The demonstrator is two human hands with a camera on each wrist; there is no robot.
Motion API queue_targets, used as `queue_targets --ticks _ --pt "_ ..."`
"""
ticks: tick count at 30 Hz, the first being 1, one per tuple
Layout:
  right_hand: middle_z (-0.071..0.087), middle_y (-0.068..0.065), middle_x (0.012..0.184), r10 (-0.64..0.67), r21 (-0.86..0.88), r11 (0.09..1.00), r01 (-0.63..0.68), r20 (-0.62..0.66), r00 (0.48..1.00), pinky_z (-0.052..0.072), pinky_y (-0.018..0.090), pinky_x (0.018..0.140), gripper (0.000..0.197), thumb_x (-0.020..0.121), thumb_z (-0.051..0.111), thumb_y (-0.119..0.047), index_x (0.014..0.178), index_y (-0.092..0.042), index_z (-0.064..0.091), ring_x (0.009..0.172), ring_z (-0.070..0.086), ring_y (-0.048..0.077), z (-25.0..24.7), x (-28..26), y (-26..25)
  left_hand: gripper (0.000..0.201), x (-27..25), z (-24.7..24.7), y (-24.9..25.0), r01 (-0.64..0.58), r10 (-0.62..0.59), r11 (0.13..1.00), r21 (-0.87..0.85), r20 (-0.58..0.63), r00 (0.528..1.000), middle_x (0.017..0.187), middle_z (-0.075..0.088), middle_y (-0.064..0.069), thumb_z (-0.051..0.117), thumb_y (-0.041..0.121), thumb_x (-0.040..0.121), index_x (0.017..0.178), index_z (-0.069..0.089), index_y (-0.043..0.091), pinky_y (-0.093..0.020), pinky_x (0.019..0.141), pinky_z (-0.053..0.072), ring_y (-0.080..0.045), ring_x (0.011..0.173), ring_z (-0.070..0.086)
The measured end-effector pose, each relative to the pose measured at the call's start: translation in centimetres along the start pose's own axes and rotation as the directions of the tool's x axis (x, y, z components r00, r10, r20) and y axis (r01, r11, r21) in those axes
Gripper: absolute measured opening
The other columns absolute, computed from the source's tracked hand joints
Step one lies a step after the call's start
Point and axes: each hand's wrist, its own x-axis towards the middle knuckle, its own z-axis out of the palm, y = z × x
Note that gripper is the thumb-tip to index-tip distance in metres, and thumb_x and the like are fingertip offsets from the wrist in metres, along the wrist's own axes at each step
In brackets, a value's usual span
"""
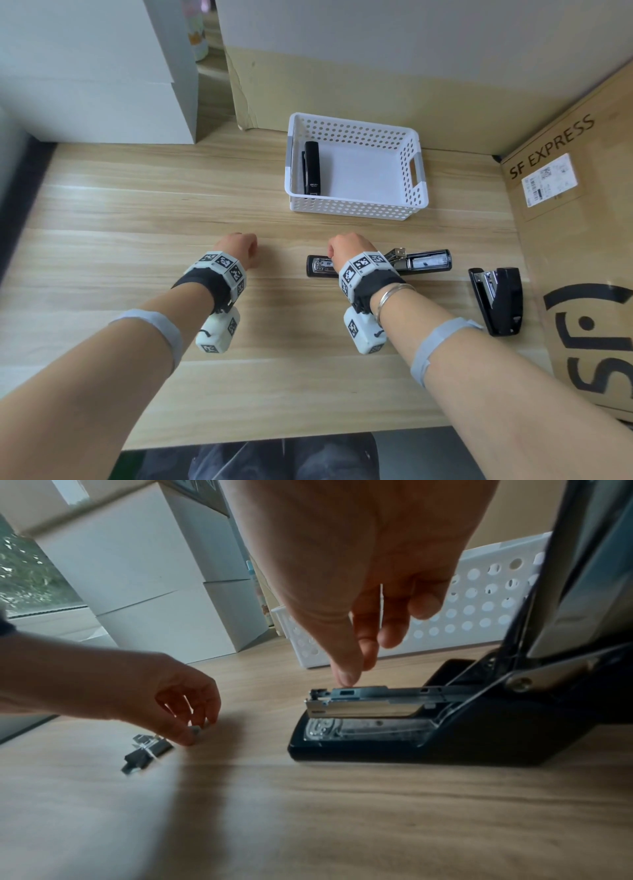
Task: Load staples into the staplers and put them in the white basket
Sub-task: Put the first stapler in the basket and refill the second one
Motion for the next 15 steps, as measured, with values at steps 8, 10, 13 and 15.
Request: queue_targets --ticks 8,10,13,15 --pt "0.068 0.008 0.106 -0.016 0.102 0.995 0.021 -0.052 0.999 0.054 0.033 0.081 0.024 0.088 0.052 -0.004 0.102 -0.015 0.069 0.097 0.064 0.028 0.1 -0.1 0.0 0.015 -0.4 -0.2 2.2 -0.168 0.161 0.966 -0.196 -0.049 0.986 0.1 0.067 -0.008 0.061 0.01 0.084 0.099 0.066 0.007 -0.029 0.083 0.048 -0.023 0.09 0.063" --pt "0.069 0.004 0.106 -0.017 0.185 0.982 0.03 -0.074 0.997 0.054 0.031 0.08 0.015 0.09 0.059 -0.014 0.101 -0.019 0.068 0.096 0.065 0.024 0.0 0.0 0.0 0.012 -0.5 -0.4 3.8 -0.219 0.205 0.922 -0.32 -0.077 0.976 0.093 0.062 -0.002 0.063 0.01 0.084 0.096 0.066 0.008 -0.024 0.081 0.046 -0.016 0.084 0.059" --pt "0.07 0.0 0.108 -0.014 0.314 0.948 0.043 -0.094 0.995 0.054 0.032 0.083 0.019 0.087 0.066 -0.024 0.106 -0.021 0.067 0.096 0.066 0.021 -0.3 0.0 -0.2 0.01 -0.6 -0.7 6.2 -0.273 0.257 0.837 -0.474 -0.099 0.961 0.088 0.061 0.001 0.064 0.006 0.082 0.081 0.063 0.016 -0.025 0.08 0.048 -0.016 0.082 0.061" --pt "0.071 0.0 0.105 -0.021 0.361 0.931 0.06 -0.11 0.994 0.052 0.029 0.08 0.019 0.086 0.067 -0.025 0.105 -0.02 0.068 0.097 0.066 0.02 -0.7 0.0 -0.3 0.025 -0.5 -0.6 7.3 -0.293 0.285 0.798 -0.526 -0.098 0.953 0.088 0.063 0.0 0.065 0.005 0.081 0.068 0.056 0.024 -0.03 0.085 0.053 -0.02 0.085 0.065"
